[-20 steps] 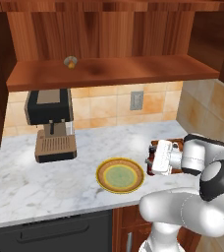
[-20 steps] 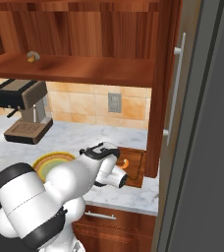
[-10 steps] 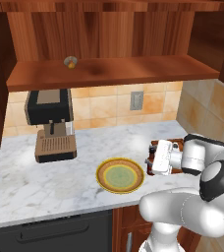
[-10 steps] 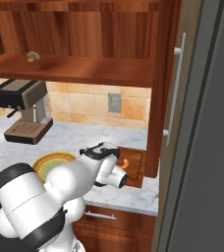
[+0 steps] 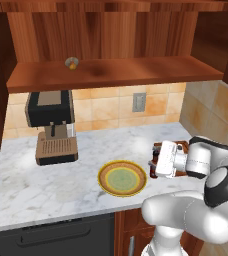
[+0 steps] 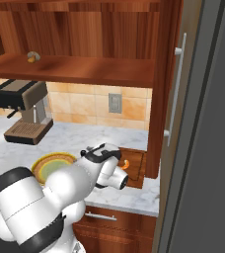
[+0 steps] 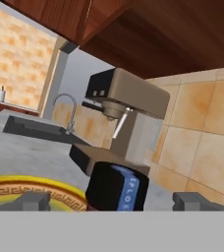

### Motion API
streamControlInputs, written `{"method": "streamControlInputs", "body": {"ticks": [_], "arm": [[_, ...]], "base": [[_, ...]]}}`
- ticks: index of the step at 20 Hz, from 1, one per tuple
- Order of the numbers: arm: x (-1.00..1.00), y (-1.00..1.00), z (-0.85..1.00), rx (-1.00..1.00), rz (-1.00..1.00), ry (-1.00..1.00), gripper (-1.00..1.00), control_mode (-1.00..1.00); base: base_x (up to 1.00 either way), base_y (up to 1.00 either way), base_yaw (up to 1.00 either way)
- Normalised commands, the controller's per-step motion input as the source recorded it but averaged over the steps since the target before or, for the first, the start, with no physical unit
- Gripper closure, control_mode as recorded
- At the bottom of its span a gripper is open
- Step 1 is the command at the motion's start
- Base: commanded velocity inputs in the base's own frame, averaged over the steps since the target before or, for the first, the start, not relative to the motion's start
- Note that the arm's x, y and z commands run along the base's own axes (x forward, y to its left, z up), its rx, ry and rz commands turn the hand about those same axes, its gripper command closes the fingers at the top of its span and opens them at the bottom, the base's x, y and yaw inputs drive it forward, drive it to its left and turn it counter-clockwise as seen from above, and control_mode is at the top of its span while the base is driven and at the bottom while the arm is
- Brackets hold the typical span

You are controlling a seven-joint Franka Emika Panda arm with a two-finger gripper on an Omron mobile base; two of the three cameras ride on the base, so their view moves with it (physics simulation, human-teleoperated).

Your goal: Pick the shrimp from the plate and place it on the cutting board. Then pick the condiment bottle from the cabinet and place it next to the cutting board.

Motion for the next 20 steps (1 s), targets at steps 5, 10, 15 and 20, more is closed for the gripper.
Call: {"method": "streamControlInputs", "body": {"ticks": [5,10,15,20], "arm": [[0.0,0.0,0.1,0.0,0.0,-0.06,-1.0,-1.0],[0.0,0.0,0.1,0.0,0.0,-0.05,-1.0,-1.0],[-0.04,0.0,0.14,0.0,0.0,-0.05,-1.0,-1.0],[-0.07,0.0,0.15,-0.01,0.0,-0.06,-1.0,-1.0]], "base": [[0.0,0.0,0.0],[0.0,0.0,0.0],[0.0,0.0,0.0],[0.0,0.0,0.0]]}}
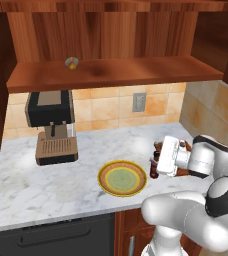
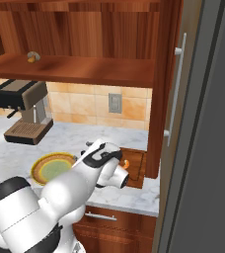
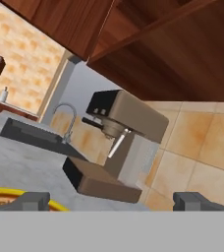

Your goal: Pick the shrimp from the plate and place it on the cutting board. Then pick the condiment bottle from the cabinet and place it next to the cutting board.

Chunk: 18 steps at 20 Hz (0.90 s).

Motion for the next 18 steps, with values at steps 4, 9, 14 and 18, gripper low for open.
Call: {"method": "streamControlInputs", "body": {"ticks": [4,9,14,18], "arm": [[-0.14,-0.03,0.18,-0.04,0.0,-0.03,-1.0,-1.0],[-0.14,-0.06,0.27,-0.04,0.0,-0.02,-1.0,-1.0],[-0.12,-0.03,0.32,-0.04,0.0,-0.04,-1.0,-1.0],[-0.1,0.0,0.31,-0.06,0.0,-0.06,-1.0,-1.0]], "base": [[0.0,0.0,0.0],[0.0,0.0,0.0],[0.0,0.0,0.0],[0.0,0.0,0.0]]}}
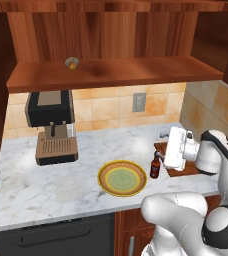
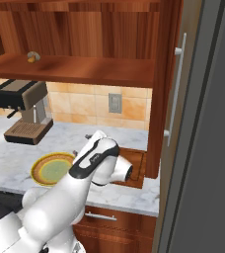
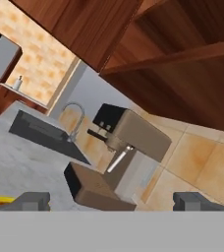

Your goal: Pick the shrimp from the plate and place it on the cutting board. Then pick the condiment bottle from the cabinet and place it next to the cutting board.

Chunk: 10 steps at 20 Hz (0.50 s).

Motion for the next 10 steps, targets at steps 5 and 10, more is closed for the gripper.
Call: {"method": "streamControlInputs", "body": {"ticks": [5,10], "arm": [[-0.2,0.0,0.29,-0.08,0.0,-0.08,-1.0,-1.0],[-0.25,0.0,0.27,-0.12,0.0,-0.07,-1.0,-1.0]], "base": [[0.0,0.0,0.0],[0.0,0.0,0.0]]}}
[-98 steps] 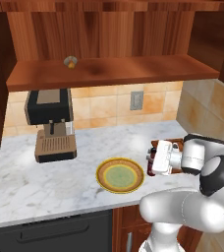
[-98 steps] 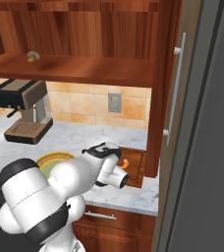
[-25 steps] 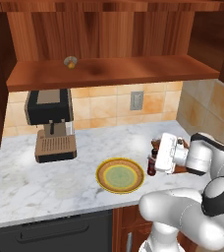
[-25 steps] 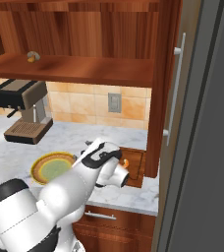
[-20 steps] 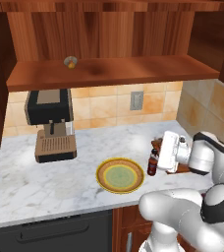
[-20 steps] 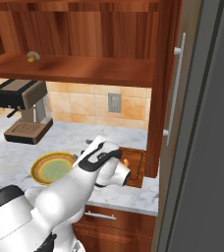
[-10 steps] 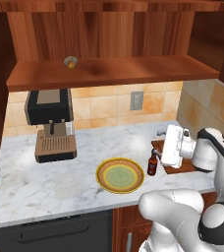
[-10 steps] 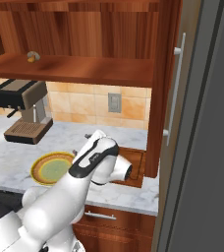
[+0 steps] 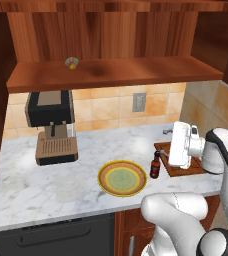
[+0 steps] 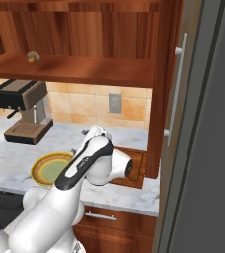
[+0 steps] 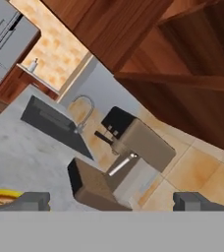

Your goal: Pick the shrimp from the plate and place it on the cutting board. Then pick the condiment bottle from the cabinet and place it next to the cutting board.

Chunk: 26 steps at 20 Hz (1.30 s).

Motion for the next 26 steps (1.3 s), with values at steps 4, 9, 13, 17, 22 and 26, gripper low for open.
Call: {"method": "streamControlInputs", "body": {"ticks": [4,9,13,17,22,26], "arm": [[-0.32,0.0,0.26,-0.15,0.0,-0.09,-1.0,-1.0],[-0.52,-0.01,0.17,-0.21,0.0,-0.12,-1.0,-1.0],[-0.65,0.0,0.03,-0.27,0.0,-0.21,-1.0,-1.0],[-0.58,0.0,0.04,-0.3,-0.01,-0.18,-1.0,-1.0],[-0.48,0.18,0.08,-0.37,-0.05,-0.21,-1.0,-1.0],[-0.47,0.18,0.1,-0.38,-0.07,-0.22,-1.0,-1.0]], "base": [[0.0,0.0,0.0],[0.0,0.0,0.0],[0.0,0.0,0.0],[0.0,0.0,0.0],[0.0,0.0,0.0],[0.0,0.0,0.0]]}}
